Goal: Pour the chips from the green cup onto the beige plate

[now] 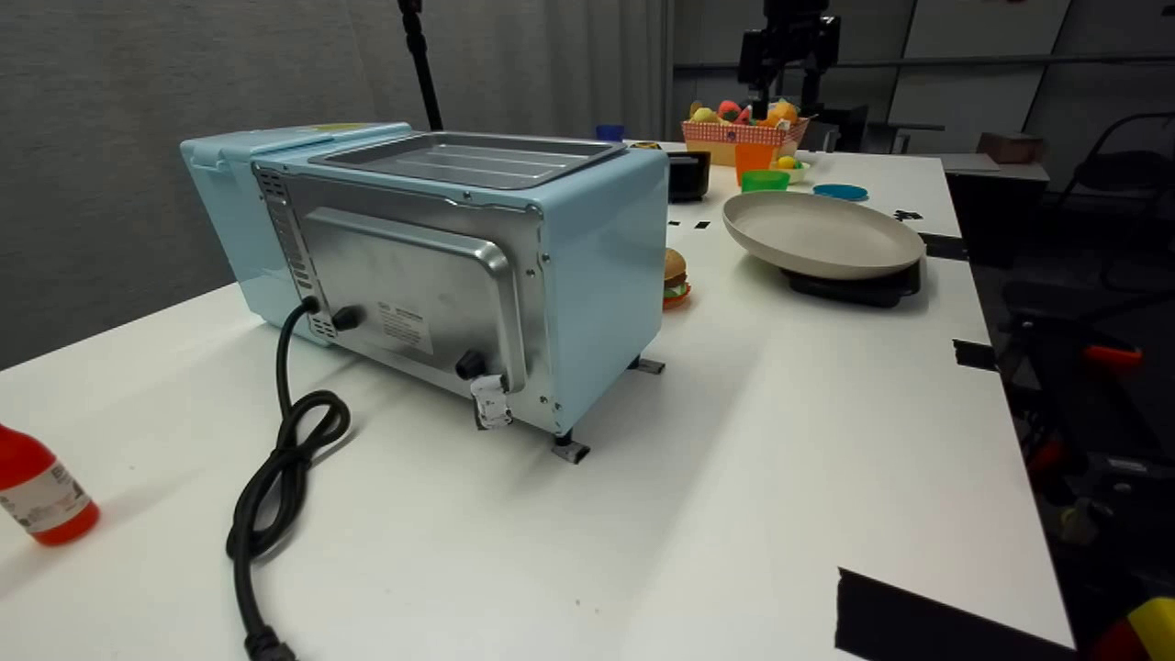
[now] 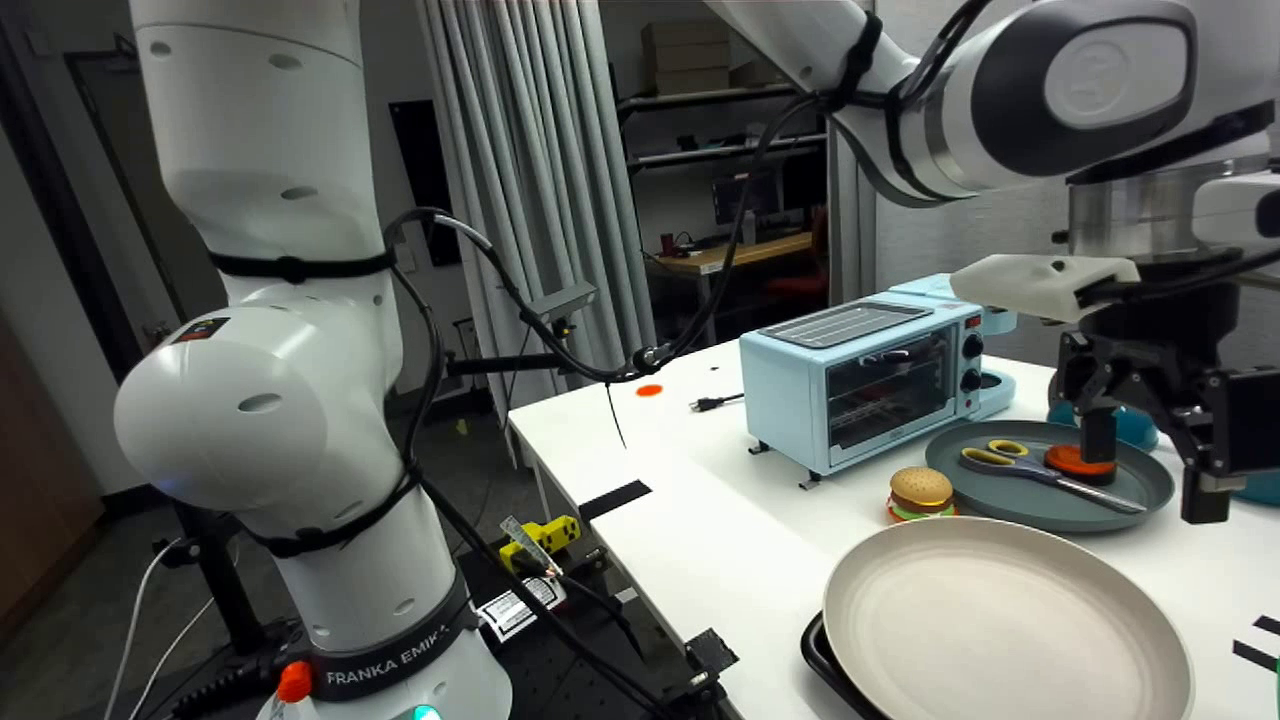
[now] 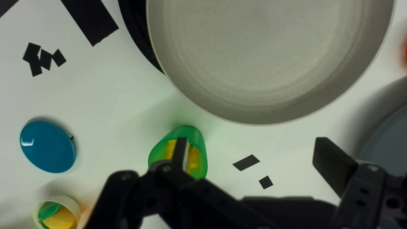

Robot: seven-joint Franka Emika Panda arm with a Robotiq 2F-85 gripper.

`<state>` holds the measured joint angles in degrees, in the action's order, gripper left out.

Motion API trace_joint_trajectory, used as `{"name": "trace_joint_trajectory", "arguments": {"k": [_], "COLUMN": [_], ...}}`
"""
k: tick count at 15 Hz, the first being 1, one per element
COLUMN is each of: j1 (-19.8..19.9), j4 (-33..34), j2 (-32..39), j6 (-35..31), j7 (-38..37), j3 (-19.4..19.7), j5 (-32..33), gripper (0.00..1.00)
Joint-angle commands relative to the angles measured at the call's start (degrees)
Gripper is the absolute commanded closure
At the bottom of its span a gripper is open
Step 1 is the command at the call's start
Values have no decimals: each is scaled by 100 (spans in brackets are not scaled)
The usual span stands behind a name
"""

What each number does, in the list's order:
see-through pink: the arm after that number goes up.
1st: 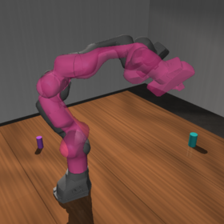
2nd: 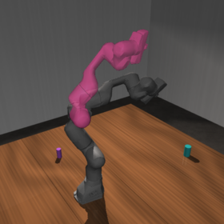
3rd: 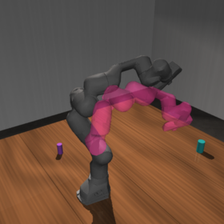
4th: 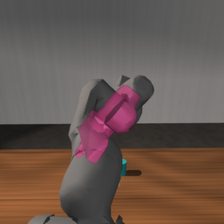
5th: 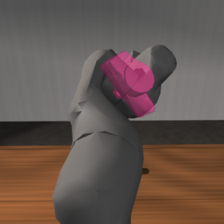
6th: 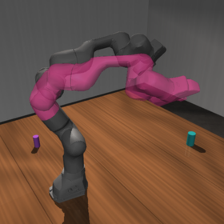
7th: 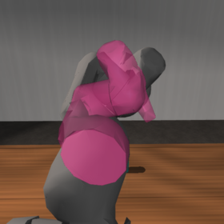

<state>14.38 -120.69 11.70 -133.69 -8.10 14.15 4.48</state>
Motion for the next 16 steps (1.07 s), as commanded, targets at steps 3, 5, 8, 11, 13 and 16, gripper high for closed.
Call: {"name": "trace_joint_trajectory", "arguments": {"k": [3,5,8,11,13,16], "j1": [166,214,289,355,392,426], "j4": [753,891,1084,1247,1318,1427], "j2": [750,936,1209,1460,1599,1815], "j6": [82,66,35,9,-28,-80], "j7": [67,13,-99,-211,-295,-429], "j3": [97,156,262,342,358,343], "j5": [-384,-384,-367,-369,-405,-498], "gripper": [0,0,0,0,0,0]}}
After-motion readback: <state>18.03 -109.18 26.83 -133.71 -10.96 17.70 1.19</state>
